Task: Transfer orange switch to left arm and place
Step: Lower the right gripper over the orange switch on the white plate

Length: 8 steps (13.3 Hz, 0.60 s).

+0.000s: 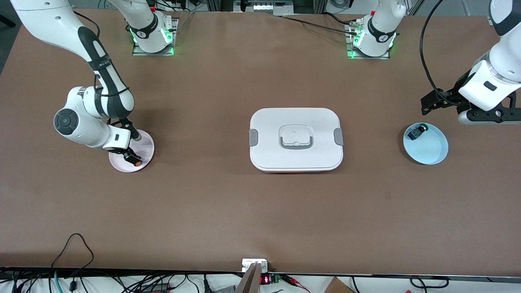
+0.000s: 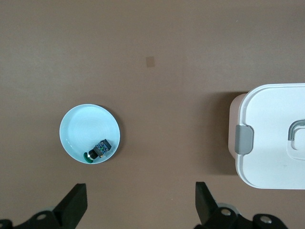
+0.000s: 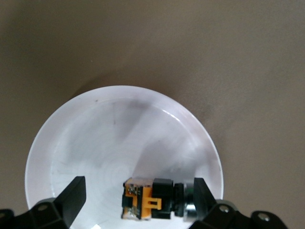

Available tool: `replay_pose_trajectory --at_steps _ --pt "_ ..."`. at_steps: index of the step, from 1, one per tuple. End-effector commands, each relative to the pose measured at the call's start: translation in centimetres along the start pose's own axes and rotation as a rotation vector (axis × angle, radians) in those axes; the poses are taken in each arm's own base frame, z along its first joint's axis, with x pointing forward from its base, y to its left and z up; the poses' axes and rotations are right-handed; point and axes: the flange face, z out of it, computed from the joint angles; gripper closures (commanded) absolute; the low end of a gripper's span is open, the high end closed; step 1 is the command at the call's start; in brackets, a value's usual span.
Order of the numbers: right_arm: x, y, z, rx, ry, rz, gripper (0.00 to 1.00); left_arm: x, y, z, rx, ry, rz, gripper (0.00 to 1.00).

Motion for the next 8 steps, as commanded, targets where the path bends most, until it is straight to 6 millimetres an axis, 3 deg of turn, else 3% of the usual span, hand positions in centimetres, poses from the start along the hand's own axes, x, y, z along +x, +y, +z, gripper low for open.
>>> replay_pose_trajectory --at_steps 1,8 --pt "-0.5 -0.2 0.8 -0.060 -0.037 -0.116 0.00 0.3 -0.1 -0.5 0.020 -0.004 -0.006 0.00" --pt "-1.7 -0.9 -0.6 -0.086 -0.033 0.032 0.00 0.3 -0.1 -0.5 0.020 -0.004 -0.006 0.00"
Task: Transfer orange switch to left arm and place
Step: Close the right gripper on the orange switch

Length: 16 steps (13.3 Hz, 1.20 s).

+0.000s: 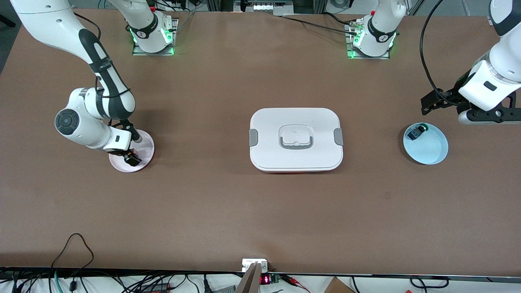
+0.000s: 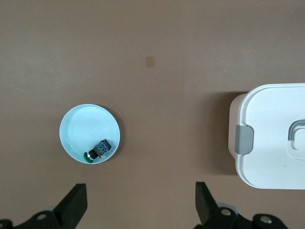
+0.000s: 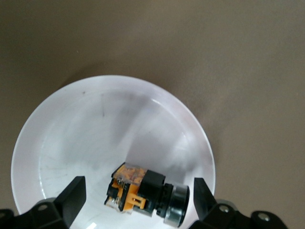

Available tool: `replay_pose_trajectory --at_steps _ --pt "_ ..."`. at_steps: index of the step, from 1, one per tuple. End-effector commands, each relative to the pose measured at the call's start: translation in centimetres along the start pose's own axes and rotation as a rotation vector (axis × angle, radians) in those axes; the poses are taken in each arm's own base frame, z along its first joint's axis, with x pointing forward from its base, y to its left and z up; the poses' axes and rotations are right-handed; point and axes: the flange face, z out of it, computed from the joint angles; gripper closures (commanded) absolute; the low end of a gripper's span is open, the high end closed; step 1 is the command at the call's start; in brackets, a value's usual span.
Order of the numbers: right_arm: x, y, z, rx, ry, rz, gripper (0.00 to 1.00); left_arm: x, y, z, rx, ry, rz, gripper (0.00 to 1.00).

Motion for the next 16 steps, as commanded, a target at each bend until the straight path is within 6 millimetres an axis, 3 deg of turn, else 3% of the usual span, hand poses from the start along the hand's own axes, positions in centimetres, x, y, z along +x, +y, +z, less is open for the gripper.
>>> replay_pose_trajectory --at_steps 1,16 --pt "-0.8 -0.7 -0.5 -0.053 -0.014 0.017 0.00 0.3 -0.1 -0.4 0.020 -0.005 -0.006 0.00" --pt "0.2 0.2 -0.1 -0.067 -0.004 0.160 0.00 0.3 -0.1 -0.4 0.020 -0.005 -0.006 0.00"
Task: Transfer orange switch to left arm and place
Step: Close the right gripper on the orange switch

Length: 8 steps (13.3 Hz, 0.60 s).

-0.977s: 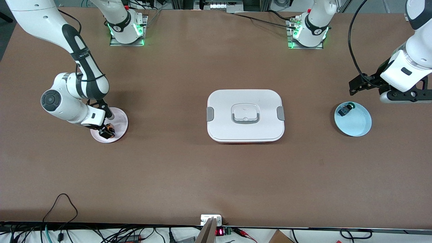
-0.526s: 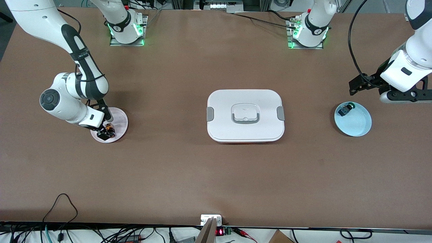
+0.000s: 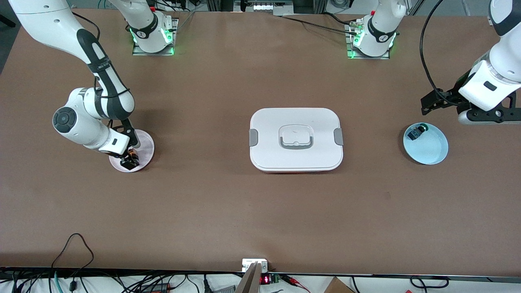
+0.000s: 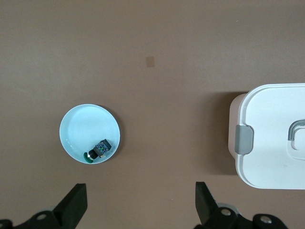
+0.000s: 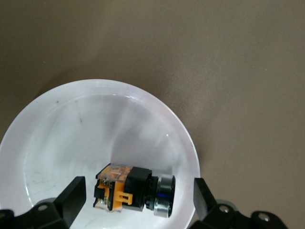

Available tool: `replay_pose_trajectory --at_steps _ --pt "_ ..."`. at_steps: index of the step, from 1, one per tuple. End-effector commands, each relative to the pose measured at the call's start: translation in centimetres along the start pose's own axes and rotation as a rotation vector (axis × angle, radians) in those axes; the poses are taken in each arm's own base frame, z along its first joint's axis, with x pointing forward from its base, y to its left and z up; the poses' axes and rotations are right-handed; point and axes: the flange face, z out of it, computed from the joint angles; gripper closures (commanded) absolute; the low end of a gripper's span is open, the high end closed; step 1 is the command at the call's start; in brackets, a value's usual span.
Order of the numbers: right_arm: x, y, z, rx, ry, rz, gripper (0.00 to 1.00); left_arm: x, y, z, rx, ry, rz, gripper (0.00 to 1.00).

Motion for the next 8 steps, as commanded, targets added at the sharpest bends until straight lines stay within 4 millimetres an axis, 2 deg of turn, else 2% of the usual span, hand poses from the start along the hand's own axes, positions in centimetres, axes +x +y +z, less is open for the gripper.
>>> replay_pose_trajectory --at_steps 1,8 --pt "-0.3 -0.4 0.1 -0.030 0.000 0.019 0.00 0.3 -0.1 -0.4 0.020 -0.005 -0.006 0.00" --pt "-0.4 -0.5 1.5 -0.039 0.001 0.064 0.00 0.3 -0.1 -0.5 0.020 -0.004 -0.006 0.00"
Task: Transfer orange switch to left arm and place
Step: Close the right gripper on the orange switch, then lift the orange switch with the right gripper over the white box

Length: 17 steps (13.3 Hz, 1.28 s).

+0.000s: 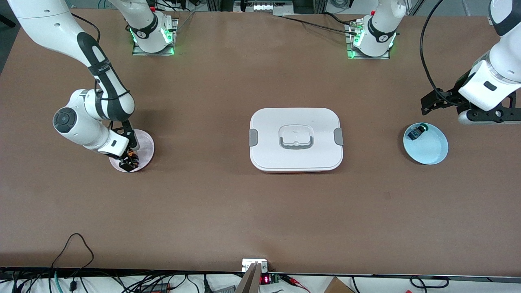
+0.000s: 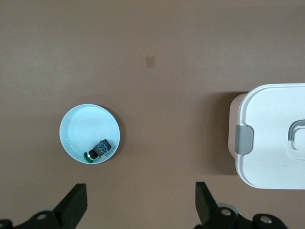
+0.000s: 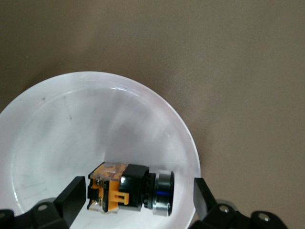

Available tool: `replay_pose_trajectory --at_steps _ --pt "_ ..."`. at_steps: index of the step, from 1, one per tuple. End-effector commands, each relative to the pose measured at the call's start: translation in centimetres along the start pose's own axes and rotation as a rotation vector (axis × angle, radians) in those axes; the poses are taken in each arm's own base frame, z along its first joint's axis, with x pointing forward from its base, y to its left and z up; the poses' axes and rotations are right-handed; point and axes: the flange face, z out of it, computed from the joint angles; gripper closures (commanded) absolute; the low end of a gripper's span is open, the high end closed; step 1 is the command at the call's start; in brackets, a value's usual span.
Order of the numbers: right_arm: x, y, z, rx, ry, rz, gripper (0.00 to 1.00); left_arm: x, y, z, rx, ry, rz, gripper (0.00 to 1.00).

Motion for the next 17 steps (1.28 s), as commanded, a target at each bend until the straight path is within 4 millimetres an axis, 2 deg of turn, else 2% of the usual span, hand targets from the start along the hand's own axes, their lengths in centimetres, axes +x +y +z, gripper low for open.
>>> replay_pose_trajectory --at_steps 1,3,5,7,8,11,13,16,17 --pt "0.1 -0.4 0.7 -0.015 0.010 0.015 0.00 0.3 -0.1 -0.5 0.020 -0.004 -0.006 0.00" --pt "0.1 -0.5 1.0 -0.015 0.010 0.017 0.00 0.3 -0.1 -0.5 0.020 -0.004 -0.006 0.00" --pt "0.0 -0.5 1.1 -0.015 0.009 0.016 0.06 0.3 -0.1 -0.5 0.020 -0.004 -0.006 0.00" --pt "0.1 -0.5 1.1 -0.013 0.010 0.016 0.20 0.3 -0.1 -0.4 0.020 -0.005 -0.006 0.00" --pt "0.0 -0.4 1.0 -0.016 0.009 0.015 0.33 0.3 -0.1 -0.4 0.020 -0.005 -0.006 0.00" --pt "0.0 -0.4 0.8 -0.017 0.008 0.011 0.55 0.3 -0.1 -0.5 0.020 -0.004 -0.006 0.00" --pt "-0.2 -0.4 0.5 -0.019 0.006 0.014 0.73 0.3 -0.1 -0.5 0.020 -0.004 -0.006 0.00" --pt "0.0 -0.1 -1.0 -0.016 0.008 0.006 0.87 0.3 -0.1 -0.5 0.020 -0.005 -0.004 0.00" --pt "1.2 0.5 -2.0 -0.007 0.026 -0.002 0.92 0.3 -0.1 -0.5 0.020 -0.005 -0.004 0.00"
